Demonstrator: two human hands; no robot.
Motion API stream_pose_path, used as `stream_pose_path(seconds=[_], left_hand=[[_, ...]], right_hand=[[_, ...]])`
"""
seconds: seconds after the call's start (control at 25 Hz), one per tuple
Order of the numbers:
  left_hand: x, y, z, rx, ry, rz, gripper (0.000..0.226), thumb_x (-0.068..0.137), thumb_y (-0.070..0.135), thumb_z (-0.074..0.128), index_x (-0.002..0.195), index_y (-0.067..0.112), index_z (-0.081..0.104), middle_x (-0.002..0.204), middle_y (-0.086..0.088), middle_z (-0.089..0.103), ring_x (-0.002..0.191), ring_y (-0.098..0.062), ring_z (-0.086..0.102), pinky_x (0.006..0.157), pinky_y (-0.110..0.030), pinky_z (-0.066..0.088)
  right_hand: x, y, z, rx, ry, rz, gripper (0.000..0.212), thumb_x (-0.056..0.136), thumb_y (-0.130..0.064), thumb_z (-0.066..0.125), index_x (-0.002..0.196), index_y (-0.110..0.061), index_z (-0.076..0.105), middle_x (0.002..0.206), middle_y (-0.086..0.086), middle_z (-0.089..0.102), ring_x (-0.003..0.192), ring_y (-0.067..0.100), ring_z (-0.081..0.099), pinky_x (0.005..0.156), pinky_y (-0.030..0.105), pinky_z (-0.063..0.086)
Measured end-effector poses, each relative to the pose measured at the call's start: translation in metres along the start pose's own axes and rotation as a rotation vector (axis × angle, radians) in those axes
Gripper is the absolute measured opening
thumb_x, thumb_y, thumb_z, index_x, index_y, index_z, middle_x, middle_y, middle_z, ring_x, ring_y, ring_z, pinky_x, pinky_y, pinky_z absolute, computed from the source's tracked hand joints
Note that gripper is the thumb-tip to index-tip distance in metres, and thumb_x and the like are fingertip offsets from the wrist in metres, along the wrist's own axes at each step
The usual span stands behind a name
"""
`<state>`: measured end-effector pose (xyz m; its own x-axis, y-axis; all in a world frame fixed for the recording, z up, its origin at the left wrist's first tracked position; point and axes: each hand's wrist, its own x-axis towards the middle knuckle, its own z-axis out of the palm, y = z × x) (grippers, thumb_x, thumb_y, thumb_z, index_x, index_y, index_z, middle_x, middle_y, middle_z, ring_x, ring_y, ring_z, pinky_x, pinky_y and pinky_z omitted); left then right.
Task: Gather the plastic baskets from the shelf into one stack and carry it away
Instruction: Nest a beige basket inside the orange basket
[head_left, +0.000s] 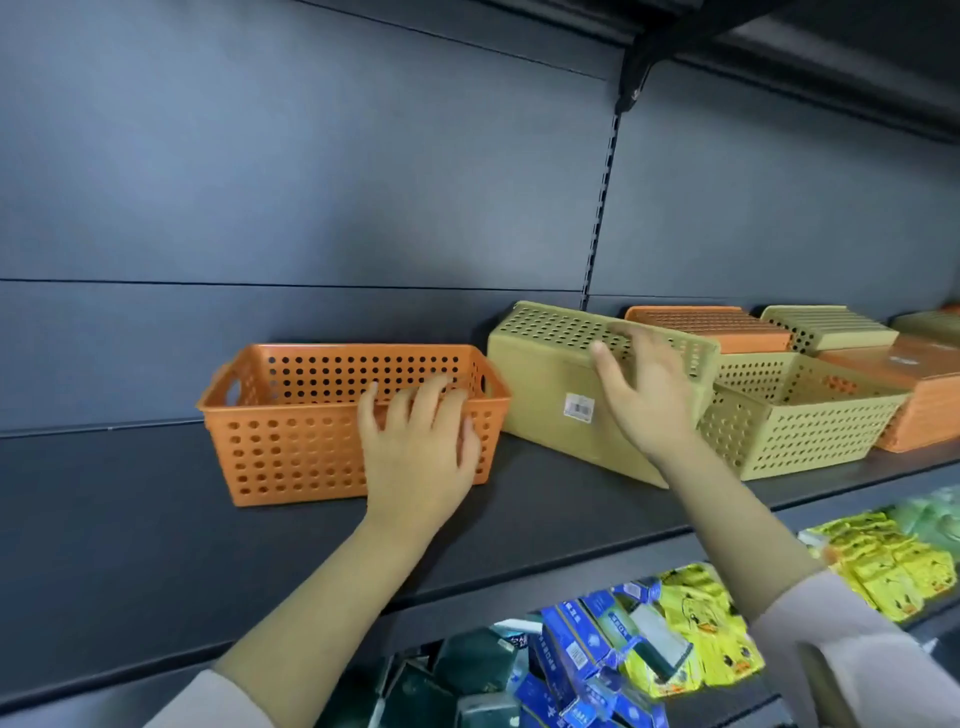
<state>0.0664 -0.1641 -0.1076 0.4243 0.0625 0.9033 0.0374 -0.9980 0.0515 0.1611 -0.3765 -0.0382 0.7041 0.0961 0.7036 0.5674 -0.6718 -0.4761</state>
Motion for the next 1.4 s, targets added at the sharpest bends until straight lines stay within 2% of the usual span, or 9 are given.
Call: stream_pose_path(seconds=[0.12,0.24,0.32,0.52,0.72,0.88,1.08,1.28,1.4], left_hand=[[-0.004,0.005,0.016,0.072,0.06,-0.019,0.026,0.087,0.021,0.057,0.108,0.013,0.07,0.11,-0.005,0.071,0.106,-0.03,0.064,0.113,-0.058,0.025],[-0.007,0.0,0.018,0.139,0.036,0.021,0.031,0.086,0.02,0.058,0.114,0.017,0.068,0.118,-0.005,0.068,0.12,-0.032,0.058,0.116,-0.059,0.018],[-0.008,-0.005,0.016,0.203,0.059,-0.023,0.031,0.087,0.026,0.06,0.116,0.019,0.069,0.126,-0.007,0.066,0.127,-0.034,0.051,0.116,-0.062,0.014],[-0.01,-0.022,0.014,0.337,0.076,-0.243,0.05,0.087,0.056,0.059,0.11,0.012,0.067,0.12,-0.011,0.066,0.126,-0.038,0.05,0.116,-0.062,0.013],[-0.013,-0.022,0.014,0.373,0.07,-0.226,0.052,0.089,0.057,0.055,0.108,0.011,0.068,0.111,-0.014,0.067,0.122,-0.038,0.051,0.117,-0.06,0.013],[-0.011,-0.024,0.011,0.298,0.041,-0.214,0.052,0.087,0.056,0.055,0.11,0.011,0.069,0.111,-0.013,0.067,0.121,-0.039,0.052,0.118,-0.059,0.013],[-0.007,-0.038,-0.015,-0.166,0.065,-0.329,0.068,0.085,0.059,0.06,0.136,0.014,0.051,0.14,-0.01,0.048,0.134,-0.029,0.04,0.117,-0.043,0.02],[0.013,-0.097,-0.052,-0.306,0.082,-0.427,0.094,0.079,0.065,0.063,0.153,0.022,0.026,0.161,-0.007,0.022,0.146,-0.025,0.02,0.115,-0.037,0.018],[0.03,-0.129,-0.066,-0.357,0.051,-0.454,0.103,0.076,0.073,0.054,0.157,0.024,0.015,0.165,-0.002,0.013,0.15,-0.018,0.012,0.113,-0.024,0.012]], right_hand=[[0.055,0.036,-0.015,-0.325,-0.154,-0.017,0.078,0.089,-0.069,0.02,0.136,-0.014,0.051,0.143,0.015,0.049,0.138,0.033,0.037,0.111,0.051,0.028],[0.085,0.055,-0.016,-0.489,-0.423,0.09,0.079,0.093,-0.07,0.021,0.149,-0.016,0.036,0.16,0.013,0.029,0.148,0.035,0.021,0.115,0.054,0.016],[0.089,0.06,-0.015,-0.495,-0.47,0.11,0.076,0.094,-0.068,0.022,0.149,-0.018,0.036,0.161,0.011,0.027,0.146,0.037,0.023,0.115,0.052,0.016],[0.088,0.057,-0.024,-0.509,-0.396,0.087,0.079,0.088,-0.072,0.038,0.147,-0.02,0.04,0.155,0.012,0.036,0.143,0.036,0.027,0.113,0.051,0.021],[0.089,0.036,-0.04,-0.423,-0.378,0.123,0.083,0.069,-0.074,0.066,0.133,-0.022,0.052,0.137,0.008,0.055,0.134,0.031,0.042,0.107,0.046,0.026],[0.075,0.028,-0.049,-0.346,-0.142,0.026,0.07,0.066,-0.062,0.077,0.119,-0.021,0.055,0.123,0.006,0.061,0.121,0.029,0.05,0.097,0.042,0.028],[0.072,-0.01,-0.058,-0.259,0.101,-0.186,0.065,0.065,-0.06,0.079,0.112,-0.021,0.057,0.115,0.003,0.061,0.111,0.029,0.052,0.085,0.039,0.027],[0.051,-0.081,-0.016,-0.179,0.077,-0.408,0.067,0.065,-0.063,0.076,0.113,-0.02,0.058,0.11,0.001,0.06,0.106,0.027,0.051,0.075,0.031,0.013],[0.038,-0.117,0.025,-0.165,0.031,-0.493,0.065,0.066,-0.064,0.074,0.112,-0.021,0.059,0.109,0.0,0.06,0.103,0.025,0.052,0.073,0.029,0.01]])
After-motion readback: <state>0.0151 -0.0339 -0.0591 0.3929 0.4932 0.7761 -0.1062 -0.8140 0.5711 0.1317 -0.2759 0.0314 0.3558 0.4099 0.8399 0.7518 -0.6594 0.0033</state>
